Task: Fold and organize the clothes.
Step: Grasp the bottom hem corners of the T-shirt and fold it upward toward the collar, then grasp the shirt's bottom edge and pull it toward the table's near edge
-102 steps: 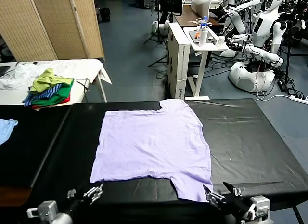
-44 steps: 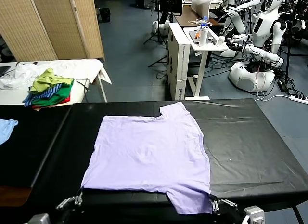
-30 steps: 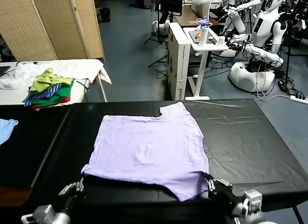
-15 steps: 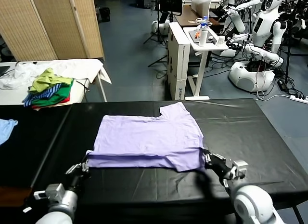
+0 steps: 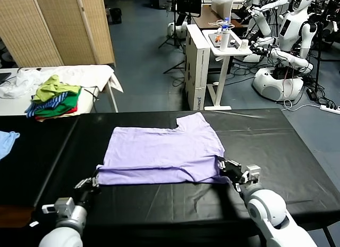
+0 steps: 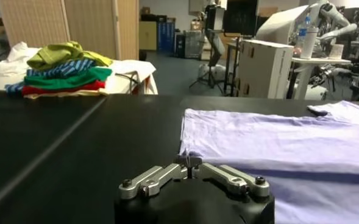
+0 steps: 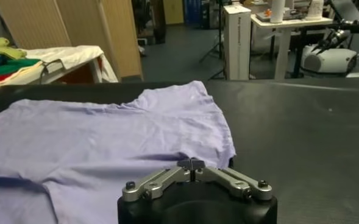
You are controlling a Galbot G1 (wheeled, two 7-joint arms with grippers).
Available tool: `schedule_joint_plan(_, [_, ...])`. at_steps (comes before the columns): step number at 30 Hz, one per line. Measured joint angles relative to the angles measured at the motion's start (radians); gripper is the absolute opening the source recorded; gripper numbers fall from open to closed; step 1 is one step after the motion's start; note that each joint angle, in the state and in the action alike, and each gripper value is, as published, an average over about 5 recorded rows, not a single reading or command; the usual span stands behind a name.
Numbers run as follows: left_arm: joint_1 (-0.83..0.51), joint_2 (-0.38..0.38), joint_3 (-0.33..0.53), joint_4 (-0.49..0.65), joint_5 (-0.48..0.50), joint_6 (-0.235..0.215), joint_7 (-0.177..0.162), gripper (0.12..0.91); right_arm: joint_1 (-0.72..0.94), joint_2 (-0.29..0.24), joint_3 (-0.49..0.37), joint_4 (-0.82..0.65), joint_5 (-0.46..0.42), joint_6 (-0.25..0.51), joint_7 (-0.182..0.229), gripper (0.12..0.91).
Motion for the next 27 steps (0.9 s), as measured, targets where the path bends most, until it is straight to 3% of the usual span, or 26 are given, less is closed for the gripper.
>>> schedule_joint_plan(2, [-0.007, -0.002, 0.003, 0.005, 0.0, 0.003, 0.005, 0.154, -0.012, -0.006, 0.011, 0.014, 0.0, -0.003, -0.006, 0.507])
schedule_joint_plan(4, [-0.01, -0.004, 0.004, 0.004, -0.001, 0.003, 0.009, 0.211, -0.029, -0.014, 0.024, 0.034, 0.001, -0.007, -0.009, 0.64])
schedule_joint_plan(7, [-0.009, -0.004, 0.005, -0.002, -0.001, 0.005, 0.011, 0.383, -0.065, -0.029, 0.051, 0.071, 0.001, -0.009, -0.011, 0.811])
schedule_joint_plan(10, [-0.001, -0.005, 0.004, -0.009, 0.003, 0.01, 0.011, 0.573, -0.112, -0.041, 0.08, 0.11, 0.0, -0.006, -0.015, 0.893])
schedule_joint_plan(13, [0.013, -0.009, -0.003, -0.017, 0.013, 0.014, 0.011, 0.76, -0.164, -0.047, 0.106, 0.144, -0.005, -0.001, -0.023, 0.905])
schedule_joint_plan(16, [0.031, -0.015, -0.011, -0.022, 0.025, 0.014, 0.016, 0.877, -0.21, -0.048, 0.12, 0.165, -0.015, 0.002, -0.03, 0.899])
schedule_joint_plan(27, [0.084, -0.024, -0.025, -0.023, 0.033, 0.01, 0.022, 0.907, -0.277, -0.045, 0.125, 0.17, -0.046, 0.007, -0.043, 0.68])
